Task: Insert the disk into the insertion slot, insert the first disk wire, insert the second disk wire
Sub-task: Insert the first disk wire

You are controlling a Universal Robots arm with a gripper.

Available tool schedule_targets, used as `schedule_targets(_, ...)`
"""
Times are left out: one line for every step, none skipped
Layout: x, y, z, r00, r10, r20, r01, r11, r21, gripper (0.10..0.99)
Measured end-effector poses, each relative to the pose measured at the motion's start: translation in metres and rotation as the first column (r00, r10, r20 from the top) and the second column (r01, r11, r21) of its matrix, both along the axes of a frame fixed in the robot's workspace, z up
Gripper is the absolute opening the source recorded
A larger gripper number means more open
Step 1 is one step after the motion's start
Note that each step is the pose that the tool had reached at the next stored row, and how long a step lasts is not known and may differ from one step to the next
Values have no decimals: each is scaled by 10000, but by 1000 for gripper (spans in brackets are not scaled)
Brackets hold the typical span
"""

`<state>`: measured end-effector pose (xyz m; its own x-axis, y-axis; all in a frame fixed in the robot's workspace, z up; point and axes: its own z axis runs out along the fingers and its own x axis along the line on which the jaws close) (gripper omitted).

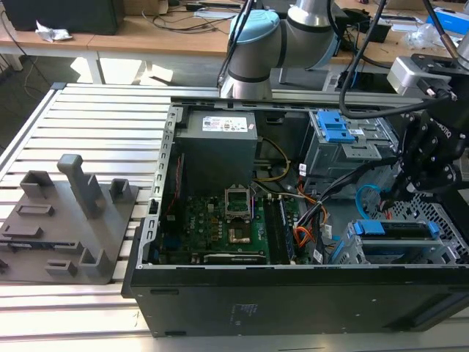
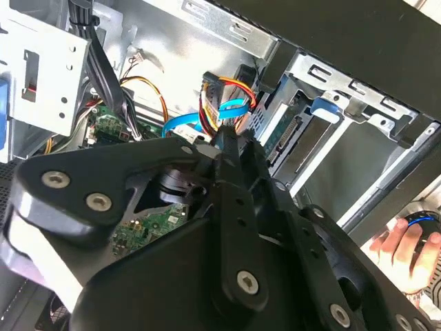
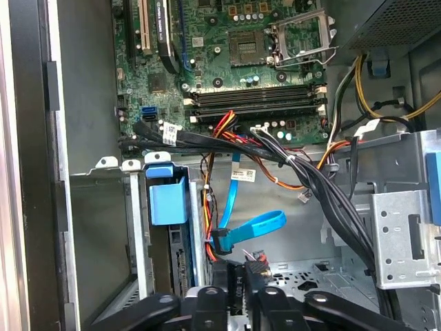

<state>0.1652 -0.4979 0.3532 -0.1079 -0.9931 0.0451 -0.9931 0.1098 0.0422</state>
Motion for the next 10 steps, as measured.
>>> schedule_targets(0, 0, 0, 10000, 0, 0, 0, 10000, 0, 180)
schedule_targets(0, 0, 0, 10000, -1, 0, 1, 10000, 0, 180)
schedule_targets(0, 0, 0, 10000, -1, 0, 1, 10000, 0, 180)
schedule_targets(0, 0, 0, 10000, -2, 0, 2, 10000, 0, 180)
schedule_targets(0, 0, 0, 10000, -3, 0, 3, 10000, -1, 180)
schedule_targets(0, 0, 0, 10000, -3, 0, 3, 10000, 0, 180)
schedule_targets(0, 0, 0, 10000, -4, 0, 4, 10000, 0, 180)
schedule_targets(0, 0, 0, 10000, -4, 0, 4, 10000, 0, 180)
schedule_targets(0, 0, 0, 10000, -5, 0, 5, 10000, -1, 180)
schedule_targets(0, 0, 0, 10000, -5, 0, 5, 10000, 0, 180)
